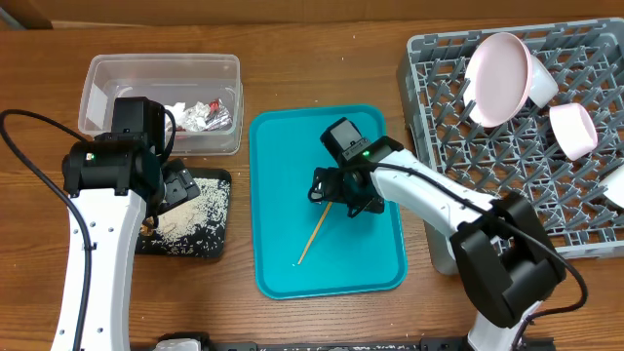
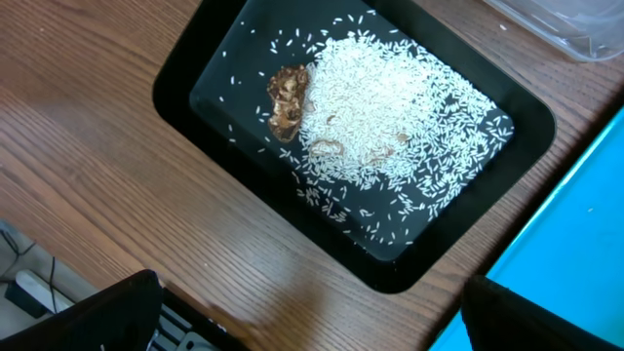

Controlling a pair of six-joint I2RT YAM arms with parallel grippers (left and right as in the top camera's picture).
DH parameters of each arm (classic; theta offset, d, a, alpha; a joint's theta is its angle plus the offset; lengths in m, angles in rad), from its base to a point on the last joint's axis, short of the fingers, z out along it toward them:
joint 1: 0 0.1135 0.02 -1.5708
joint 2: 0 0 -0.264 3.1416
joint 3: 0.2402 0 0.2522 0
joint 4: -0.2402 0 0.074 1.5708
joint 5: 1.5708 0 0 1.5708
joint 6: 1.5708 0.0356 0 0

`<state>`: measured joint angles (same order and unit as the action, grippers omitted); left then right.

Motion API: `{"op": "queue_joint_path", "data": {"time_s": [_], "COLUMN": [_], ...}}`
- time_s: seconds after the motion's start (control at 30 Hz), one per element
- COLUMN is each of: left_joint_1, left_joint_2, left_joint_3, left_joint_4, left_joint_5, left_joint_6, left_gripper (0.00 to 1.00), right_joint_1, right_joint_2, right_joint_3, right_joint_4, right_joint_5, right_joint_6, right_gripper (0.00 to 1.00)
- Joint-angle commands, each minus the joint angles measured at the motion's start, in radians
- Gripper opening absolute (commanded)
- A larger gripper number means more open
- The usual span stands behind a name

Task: Sort waste into correct bins and load items into the dishwasher
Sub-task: 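Return the right gripper to the remaining chopstick and grasp it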

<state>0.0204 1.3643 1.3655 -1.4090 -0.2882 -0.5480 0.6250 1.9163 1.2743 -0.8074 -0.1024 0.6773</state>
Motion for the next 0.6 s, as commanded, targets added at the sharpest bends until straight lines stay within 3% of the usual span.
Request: {"op": "queue_joint_path", "data": {"time_s": [0.0, 0.57], "left_joint_1": [0.002, 0.002], "left_joint_2": [-0.003, -0.003], "left_joint_3": [0.002, 0.002], "left_joint_4": [0.001, 0.001], "left_joint_5": [0.001, 0.001], "left_joint_6": [-0.006, -0.006], "left_gripper": [1.00, 1.00], "right_joint_1": [0.014, 0.016], "right_joint_2": [0.038, 0.087], "right_joint_3": [-0.006, -0.005], "right_joint_4": [-0.001, 0.020], "right_joint_5": [0.044, 0.032], "right_joint_6": [0.008, 0.034], "right_gripper": [1.00, 1.00]}}
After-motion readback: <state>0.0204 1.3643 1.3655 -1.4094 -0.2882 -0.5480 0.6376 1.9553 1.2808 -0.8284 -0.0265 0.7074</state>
